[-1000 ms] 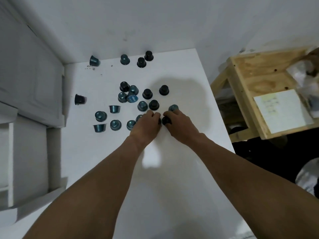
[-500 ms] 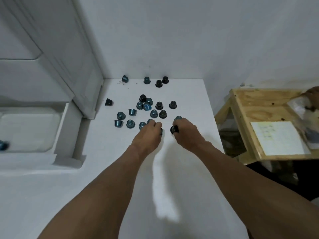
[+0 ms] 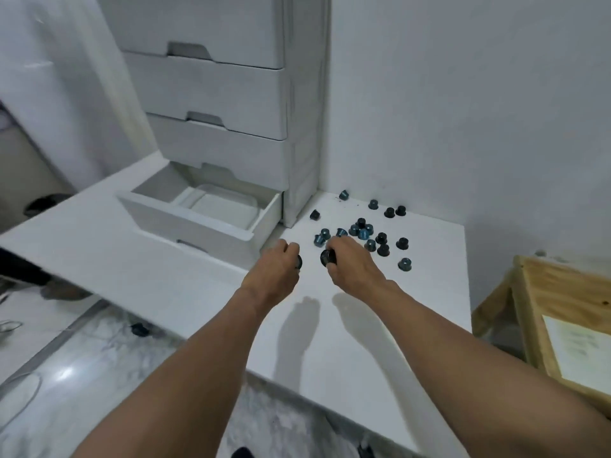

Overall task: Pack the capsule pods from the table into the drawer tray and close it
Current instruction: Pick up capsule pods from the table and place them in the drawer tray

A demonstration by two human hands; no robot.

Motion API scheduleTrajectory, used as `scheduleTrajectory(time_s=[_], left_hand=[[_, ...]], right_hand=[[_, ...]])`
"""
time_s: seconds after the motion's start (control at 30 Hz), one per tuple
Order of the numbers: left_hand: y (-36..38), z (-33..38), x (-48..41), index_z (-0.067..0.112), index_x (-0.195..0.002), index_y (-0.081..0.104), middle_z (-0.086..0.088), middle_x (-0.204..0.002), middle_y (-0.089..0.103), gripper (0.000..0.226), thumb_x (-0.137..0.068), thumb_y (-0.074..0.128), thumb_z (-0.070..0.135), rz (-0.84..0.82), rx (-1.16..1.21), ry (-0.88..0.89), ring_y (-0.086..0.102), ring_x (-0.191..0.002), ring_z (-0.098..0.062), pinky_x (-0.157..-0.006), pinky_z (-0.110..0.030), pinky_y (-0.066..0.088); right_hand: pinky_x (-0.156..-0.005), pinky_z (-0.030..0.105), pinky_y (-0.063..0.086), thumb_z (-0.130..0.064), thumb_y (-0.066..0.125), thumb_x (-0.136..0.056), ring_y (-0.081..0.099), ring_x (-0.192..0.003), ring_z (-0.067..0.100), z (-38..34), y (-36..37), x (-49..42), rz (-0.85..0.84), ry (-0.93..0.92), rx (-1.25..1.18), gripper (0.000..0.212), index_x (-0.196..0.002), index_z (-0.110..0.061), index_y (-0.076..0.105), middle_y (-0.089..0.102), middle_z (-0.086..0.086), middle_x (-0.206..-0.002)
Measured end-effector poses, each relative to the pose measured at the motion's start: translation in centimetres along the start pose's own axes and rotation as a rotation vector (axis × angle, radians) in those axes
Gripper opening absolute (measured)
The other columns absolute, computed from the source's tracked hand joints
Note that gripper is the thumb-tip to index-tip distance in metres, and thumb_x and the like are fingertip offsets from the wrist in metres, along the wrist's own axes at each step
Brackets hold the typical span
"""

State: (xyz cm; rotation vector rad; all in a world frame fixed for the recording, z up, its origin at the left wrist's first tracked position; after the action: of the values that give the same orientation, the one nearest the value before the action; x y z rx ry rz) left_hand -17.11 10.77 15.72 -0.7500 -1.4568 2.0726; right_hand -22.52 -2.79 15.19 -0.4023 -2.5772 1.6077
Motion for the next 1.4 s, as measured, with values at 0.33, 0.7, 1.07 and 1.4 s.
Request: scheduleTrajectory(time_s=[0.33,0.7,1.07,1.4], left_hand=[[-7.8,-10.4,6.1,0.011,-0.118,0.054,-0.012,-0.103,0.047,0.031,-0.088,0.046,0.005,0.144,0.03,-0.106,0.055,-0.08,-0.034,-0.075,-0.043,0.052],[-14.1,-24.6,10.3,0.013,-0.113,0.053,-0.009,-0.107,0.045,0.029,-0.086,0.063,0.019,0.188,0.079,-0.195,0.056,-0.078,-0.031,-0.072,-0.031,0.048],[-16.6,-32.4,4.9,0.012,-0.103,0.054,-0.005,-0.091,0.06,0.029,-0.085,0.065,0.033,0.296,0.04,-0.204,0.053,-0.084,-0.025,-0.068,-0.03,0.042],[-16.1,-36.9,-7.8,0.011,-0.106,0.055,-0.008,-0.101,0.059,0.031,-0.082,0.064,0.029,0.238,0.05,-0.212,0.054,-0.086,-0.023,-0.069,-0.026,0.038]], right_hand=[[-0.08,0.035,0.042,-0.008,0.049,-0.082,0.052,-0.099,0.03,-13.3,2.9,-2.0,0.047,-0.106,-0.028,0.03,-0.112,-0.016,0.051,0.052,0.006,-0.112],[-0.077,0.029,0.044,-0.013,0.057,-0.085,0.054,-0.088,0.028,-27.4,8.8,-5.4,0.085,-0.136,-0.105,0.033,-0.117,-0.02,0.05,0.041,0.004,-0.107],[-0.068,0.036,0.043,-0.02,0.059,-0.079,0.05,-0.079,0.026,-31.1,10.2,-14.1,0.146,-0.134,-0.075,0.023,-0.091,-0.019,0.04,0.052,0.003,-0.093],[-0.057,0.033,0.041,-0.021,0.066,-0.074,0.051,-0.07,0.021,-28.8,10.5,-26.7,0.136,-0.127,-0.113,0.02,-0.08,-0.016,0.048,0.054,0.0,-0.076]])
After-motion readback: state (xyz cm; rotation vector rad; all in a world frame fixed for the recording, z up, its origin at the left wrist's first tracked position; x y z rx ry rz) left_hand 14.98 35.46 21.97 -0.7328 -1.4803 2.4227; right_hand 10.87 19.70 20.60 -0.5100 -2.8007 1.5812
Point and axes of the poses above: each hand's wrist, its own x-axis away from the middle knuckle, its own y-axis out of the palm, z = x × y, the point moved 6 cm from there along -x, towards the middle knuckle
